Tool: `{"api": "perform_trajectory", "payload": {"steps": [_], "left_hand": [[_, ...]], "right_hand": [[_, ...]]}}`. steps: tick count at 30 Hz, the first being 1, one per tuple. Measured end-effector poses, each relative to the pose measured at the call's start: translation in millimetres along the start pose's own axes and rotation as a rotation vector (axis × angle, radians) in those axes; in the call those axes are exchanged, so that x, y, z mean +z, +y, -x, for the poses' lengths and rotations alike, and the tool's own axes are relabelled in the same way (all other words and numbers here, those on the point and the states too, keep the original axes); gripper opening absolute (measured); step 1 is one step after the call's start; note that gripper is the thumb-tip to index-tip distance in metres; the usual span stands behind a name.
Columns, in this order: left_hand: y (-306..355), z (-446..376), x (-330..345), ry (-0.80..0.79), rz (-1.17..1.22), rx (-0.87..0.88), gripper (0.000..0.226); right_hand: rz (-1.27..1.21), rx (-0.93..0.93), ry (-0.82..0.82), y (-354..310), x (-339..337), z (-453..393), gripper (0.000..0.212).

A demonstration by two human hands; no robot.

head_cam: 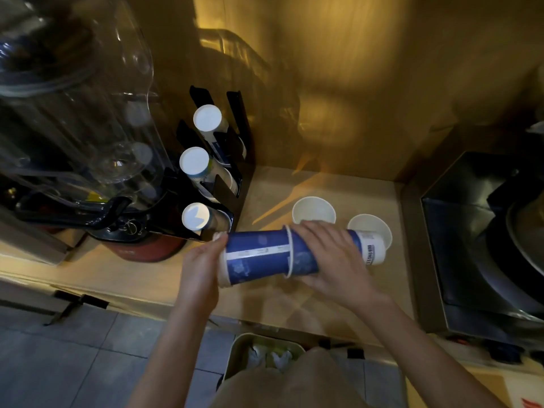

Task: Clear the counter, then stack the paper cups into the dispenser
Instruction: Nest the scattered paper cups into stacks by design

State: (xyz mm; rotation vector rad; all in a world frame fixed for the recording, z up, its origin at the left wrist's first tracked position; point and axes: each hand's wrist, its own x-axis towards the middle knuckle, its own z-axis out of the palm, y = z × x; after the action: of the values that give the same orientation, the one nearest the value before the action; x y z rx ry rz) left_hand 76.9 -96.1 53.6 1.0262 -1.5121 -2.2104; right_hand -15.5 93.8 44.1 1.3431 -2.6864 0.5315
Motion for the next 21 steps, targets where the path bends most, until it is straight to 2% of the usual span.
{"api": "perform_trajectory", "payload": {"steps": [3,5,9,10,11,12,13,14,15,18,21], "left_hand": [[10,-10,-22,0.011,0.132,-0.070,0.020],[13,-14,-30,-0.032,0.215,-0.125,0.037],[14,-7,-28,-0.070,0.341,-0.200,0.051],[12,-7,-27,-0.091,0.401,-0.212,0.042],[11,-6,-27,-0.121,0.477,-0.239,0.019],[12,-4,-23,-0.137,0.567,-0.258,0.020],[7,-7,-22,-0.185,0.676,-0.293,0.057],[-1,-12,-24,-0.197,0.778,-0.342,0.081],[-5,-13,-23,-0.191,0.852,-0.374,0.089],[-10,-6,-13,-0.222,0.889,-0.404,0.077],[-16,-1,-8,-0.199,0.885,-0.415,0.081]], "right_hand": [[-0.097,0.131,0.108,21,-22,3,0.085],[-0.148,0.212,0.219,32,-36,-1,0.088],[-0.582,0.482,0.548,44,-57,-13,0.093],[-0.638,0.504,0.639,46,-62,-16,0.092],[-0.671,0.505,0.714,49,-65,-18,0.090],[-0.700,0.497,0.769,50,-68,-20,0.089],[-0.732,0.484,0.800,51,-69,-22,0.088],[-0.763,0.471,0.810,50,-69,-25,0.088],[-0.791,0.462,0.797,48,-66,-27,0.090],[-0.851,0.493,0.671,43,-47,-35,0.095],[-0.866,0.530,0.522,41,-18,-40,0.094]]}}
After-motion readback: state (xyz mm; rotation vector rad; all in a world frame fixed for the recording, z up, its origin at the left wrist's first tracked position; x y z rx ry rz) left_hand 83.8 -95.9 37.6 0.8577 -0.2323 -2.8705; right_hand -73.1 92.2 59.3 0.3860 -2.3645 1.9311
